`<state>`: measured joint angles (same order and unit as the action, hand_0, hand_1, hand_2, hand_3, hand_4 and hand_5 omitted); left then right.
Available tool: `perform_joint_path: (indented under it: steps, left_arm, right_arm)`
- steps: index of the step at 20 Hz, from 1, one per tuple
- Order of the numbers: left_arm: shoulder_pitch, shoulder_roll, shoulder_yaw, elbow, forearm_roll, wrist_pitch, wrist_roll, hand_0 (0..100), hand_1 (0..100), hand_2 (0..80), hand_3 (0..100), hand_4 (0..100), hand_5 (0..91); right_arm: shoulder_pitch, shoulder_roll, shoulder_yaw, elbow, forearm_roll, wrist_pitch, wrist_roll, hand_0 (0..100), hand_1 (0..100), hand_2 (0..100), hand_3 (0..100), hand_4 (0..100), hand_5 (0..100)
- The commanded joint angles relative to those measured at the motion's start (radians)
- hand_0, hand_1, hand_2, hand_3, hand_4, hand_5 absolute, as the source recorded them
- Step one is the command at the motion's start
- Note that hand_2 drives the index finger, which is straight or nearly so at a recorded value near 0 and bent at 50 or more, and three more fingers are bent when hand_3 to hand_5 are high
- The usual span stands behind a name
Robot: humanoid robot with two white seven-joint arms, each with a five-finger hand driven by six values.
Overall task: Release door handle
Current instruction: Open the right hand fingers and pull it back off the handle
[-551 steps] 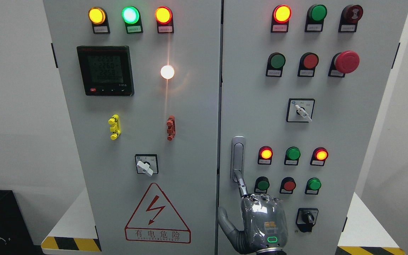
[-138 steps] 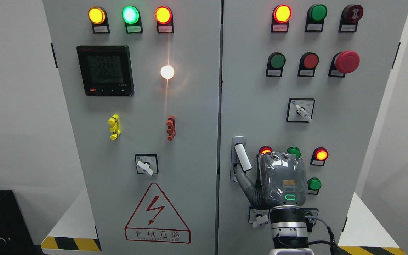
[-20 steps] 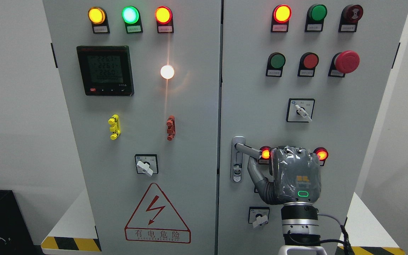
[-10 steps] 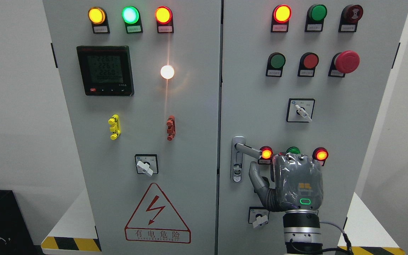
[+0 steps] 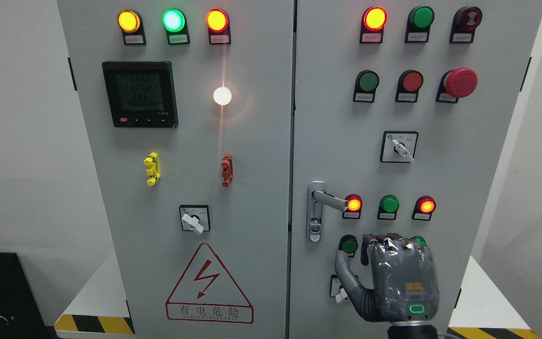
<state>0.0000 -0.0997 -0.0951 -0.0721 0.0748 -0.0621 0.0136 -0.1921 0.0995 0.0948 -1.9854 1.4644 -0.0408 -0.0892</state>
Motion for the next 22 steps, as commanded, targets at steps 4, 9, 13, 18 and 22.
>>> perform_joint_path:
  steps: [4, 9, 13, 18, 22]
  left_arm:
    - [0.017, 0.000, 0.000, 0.000, -0.001, -0.001, 0.000, 12, 56, 0.0, 0, 0, 0.0]
    - [0.017, 0.000, 0.000, 0.000, -0.001, -0.001, 0.000, 12, 56, 0.0, 0, 0, 0.0]
    - [0.017, 0.000, 0.000, 0.000, 0.000, -0.001, 0.000, 12, 56, 0.0, 0, 0, 0.0]
    - [0.017, 0.000, 0.000, 0.000, 0.000, -0.001, 0.000, 12, 56, 0.0, 0, 0, 0.0]
    - [0.017, 0.000, 0.000, 0.000, -0.001, -0.001, 0.000, 12, 56, 0.0, 0, 0, 0.0]
  right_arm:
    - [0.056, 0.008, -0.239, -0.104, -0.157, -0.140, -0.021, 51, 28, 16, 22, 26, 28]
    - [0.033, 0.012, -0.219, -0.105, -0.219, -0.143, -0.044, 54, 23, 5, 6, 6, 3]
    - [0.033, 0.025, -0.219, -0.105, -0.219, -0.143, -0.050, 54, 25, 8, 6, 6, 0]
    - [0.033, 0.034, -0.182, -0.105, -0.217, -0.145, -0.050, 54, 26, 11, 7, 8, 1]
    - [0.033, 0.034, -0.167, -0.107, -0.217, -0.148, -0.052, 54, 27, 11, 8, 9, 4]
